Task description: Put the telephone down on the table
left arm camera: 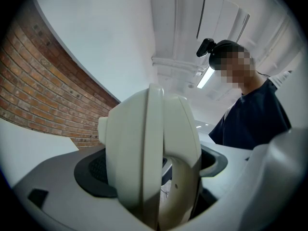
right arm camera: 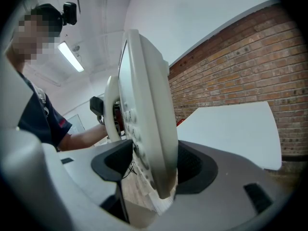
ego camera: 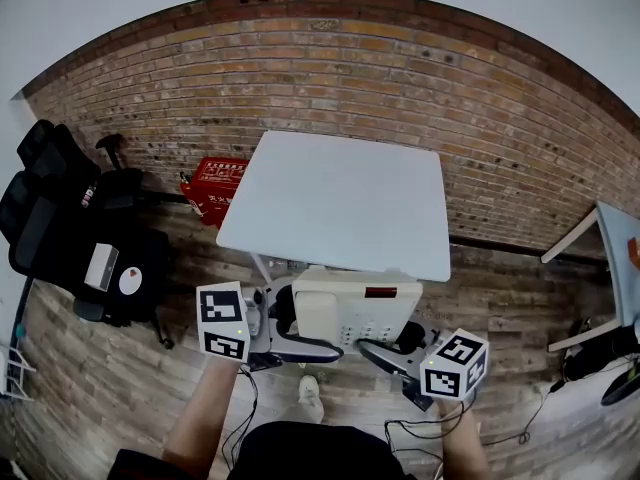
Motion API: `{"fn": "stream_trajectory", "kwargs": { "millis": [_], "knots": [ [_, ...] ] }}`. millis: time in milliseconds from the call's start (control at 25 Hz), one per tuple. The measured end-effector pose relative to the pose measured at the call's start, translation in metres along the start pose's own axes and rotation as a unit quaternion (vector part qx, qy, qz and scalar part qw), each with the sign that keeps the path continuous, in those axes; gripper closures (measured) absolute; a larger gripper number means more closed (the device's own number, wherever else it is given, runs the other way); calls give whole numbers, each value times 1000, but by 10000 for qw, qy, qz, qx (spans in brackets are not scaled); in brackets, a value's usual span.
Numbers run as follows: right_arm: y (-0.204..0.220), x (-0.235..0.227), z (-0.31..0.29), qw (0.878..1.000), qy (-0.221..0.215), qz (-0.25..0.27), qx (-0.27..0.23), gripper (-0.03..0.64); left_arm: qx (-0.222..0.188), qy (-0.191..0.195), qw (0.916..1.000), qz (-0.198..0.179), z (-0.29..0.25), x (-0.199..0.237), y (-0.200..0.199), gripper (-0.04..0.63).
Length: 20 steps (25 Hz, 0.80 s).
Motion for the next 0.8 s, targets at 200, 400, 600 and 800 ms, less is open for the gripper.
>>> {"fn": "stream_trajectory", "kwargs": {
  "millis": [200,400,600,800],
  "knots": [
    [-9,-4,-14,9999,101,-20,21,358,-41,89,9999,36,13,16,-4,141],
    [-17,-7,-32,9998,172,-73,41,359,-49,160,9998,85,28,31,-10,141],
    [-24,-7,-49,9997,231,-93,33,358,-68,232,9997,105,44,44,-13,141],
    [-29,-8,-62,9995,281,-127,46,358,-85,281,9995,151,55,54,-16,141]
  ]
}}
Point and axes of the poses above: the fingertips, and each gripper's own axes: z backward along the fingers, x to its left, y out of its underside, the point moved 7 cm from there along z, backward along the fingers, and after that the axes turned 13 degrees about y, right-handed, at the moved point
